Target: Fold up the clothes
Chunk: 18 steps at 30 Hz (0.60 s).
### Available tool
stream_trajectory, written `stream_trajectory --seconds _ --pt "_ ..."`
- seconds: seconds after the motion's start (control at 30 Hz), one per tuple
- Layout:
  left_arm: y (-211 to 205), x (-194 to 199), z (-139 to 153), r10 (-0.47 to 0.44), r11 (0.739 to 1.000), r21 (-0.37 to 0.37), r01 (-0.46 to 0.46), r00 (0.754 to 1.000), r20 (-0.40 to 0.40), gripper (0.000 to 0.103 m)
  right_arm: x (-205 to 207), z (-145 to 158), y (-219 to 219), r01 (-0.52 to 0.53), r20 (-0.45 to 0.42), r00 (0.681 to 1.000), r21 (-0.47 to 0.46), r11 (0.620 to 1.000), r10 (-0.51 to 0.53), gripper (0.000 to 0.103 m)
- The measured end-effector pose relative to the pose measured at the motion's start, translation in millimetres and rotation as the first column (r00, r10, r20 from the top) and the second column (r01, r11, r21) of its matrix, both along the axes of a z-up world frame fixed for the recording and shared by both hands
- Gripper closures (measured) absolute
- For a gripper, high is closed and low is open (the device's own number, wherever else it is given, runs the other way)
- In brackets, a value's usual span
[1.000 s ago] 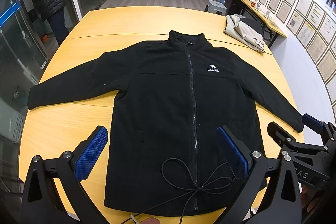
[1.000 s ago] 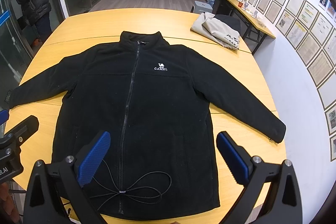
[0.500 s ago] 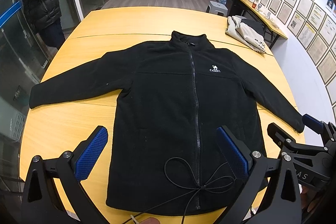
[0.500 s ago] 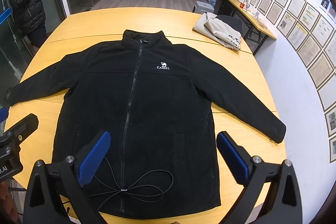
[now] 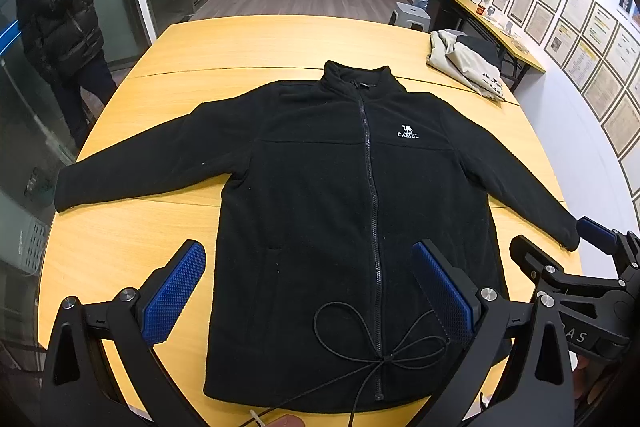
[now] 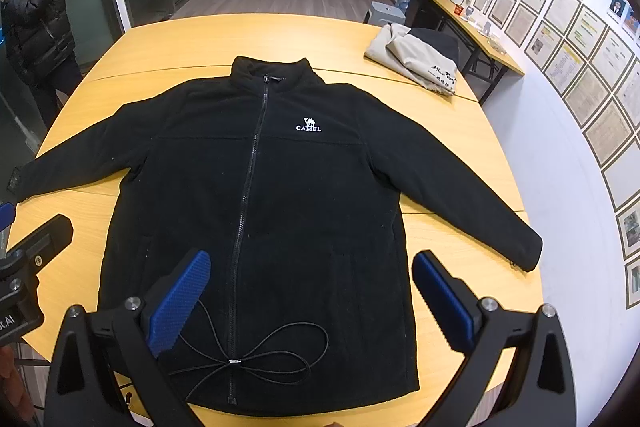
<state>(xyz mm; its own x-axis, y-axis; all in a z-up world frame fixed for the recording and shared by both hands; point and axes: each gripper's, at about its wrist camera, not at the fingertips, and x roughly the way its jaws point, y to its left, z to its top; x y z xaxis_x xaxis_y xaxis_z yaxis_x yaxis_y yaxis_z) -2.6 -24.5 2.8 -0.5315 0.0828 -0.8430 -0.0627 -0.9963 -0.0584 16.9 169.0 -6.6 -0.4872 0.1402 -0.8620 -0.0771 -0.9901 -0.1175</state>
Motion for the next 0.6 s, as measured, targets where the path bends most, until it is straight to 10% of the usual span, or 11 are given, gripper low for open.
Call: stream_trajectory --seconds 0.33,0.6 --pt "-6 -3 -10 -0.018 1.000 0.002 0.018 1.000 0.007 0.000 -1 -6 -5 0.012 0.013 1.000 -0.007 1.000 -0.012 0.000" --pt "1 -39 -40 -0.031 0.999 -0.029 0.031 0.999 0.019 0.000 -12 -51 68 0.153 0.126 0.984 -0.249 0.956 -0.124 0.000"
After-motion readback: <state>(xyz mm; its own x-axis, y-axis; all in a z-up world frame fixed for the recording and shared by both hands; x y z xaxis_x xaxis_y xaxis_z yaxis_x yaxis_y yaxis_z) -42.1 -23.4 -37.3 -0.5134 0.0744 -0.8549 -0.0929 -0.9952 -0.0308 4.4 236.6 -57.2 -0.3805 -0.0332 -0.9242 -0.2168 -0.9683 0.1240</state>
